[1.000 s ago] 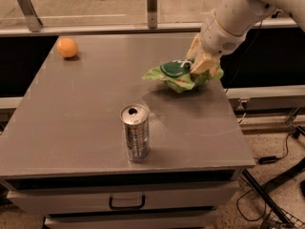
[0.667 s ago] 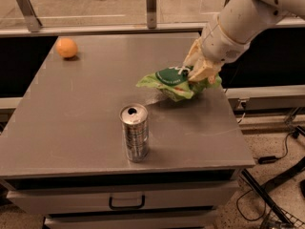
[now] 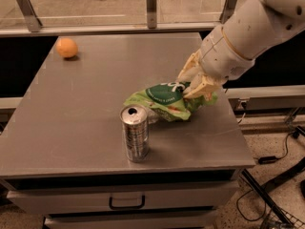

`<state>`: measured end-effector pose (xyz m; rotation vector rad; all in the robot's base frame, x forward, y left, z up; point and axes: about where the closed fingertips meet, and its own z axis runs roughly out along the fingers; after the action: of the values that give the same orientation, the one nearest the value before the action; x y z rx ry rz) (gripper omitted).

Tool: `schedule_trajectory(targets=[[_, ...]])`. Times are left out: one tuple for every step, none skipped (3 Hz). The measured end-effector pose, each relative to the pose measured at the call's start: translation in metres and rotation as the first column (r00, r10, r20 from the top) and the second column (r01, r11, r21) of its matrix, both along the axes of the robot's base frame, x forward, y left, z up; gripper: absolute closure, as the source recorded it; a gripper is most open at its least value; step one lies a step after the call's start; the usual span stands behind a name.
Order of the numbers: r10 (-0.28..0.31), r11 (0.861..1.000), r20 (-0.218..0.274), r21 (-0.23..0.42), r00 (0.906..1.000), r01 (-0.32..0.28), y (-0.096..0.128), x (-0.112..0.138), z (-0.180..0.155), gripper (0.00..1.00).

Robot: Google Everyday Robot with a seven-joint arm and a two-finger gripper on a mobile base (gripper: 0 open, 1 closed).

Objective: Move green rice chip bag near redbull can

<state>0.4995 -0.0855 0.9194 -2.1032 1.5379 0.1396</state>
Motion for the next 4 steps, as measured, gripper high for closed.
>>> schedule_trajectory(targets=[[0.011,1.000,-0.027,0.003,0.9996,-0.011,0.009,-0.009,-0.011,0.85],[0.007,1.000,-0.051,-0.003,0.9987,-0.007,0.016,-0.012,-0.025,0.54],[0.010,1.000,-0.048,-0.004,0.9988,-0.010,0.016,-0.012,-0.024,0.30],[0.012,1.000,-0.047,-0.004,0.9988,-0.012,0.017,-0.013,-0.024,0.08]])
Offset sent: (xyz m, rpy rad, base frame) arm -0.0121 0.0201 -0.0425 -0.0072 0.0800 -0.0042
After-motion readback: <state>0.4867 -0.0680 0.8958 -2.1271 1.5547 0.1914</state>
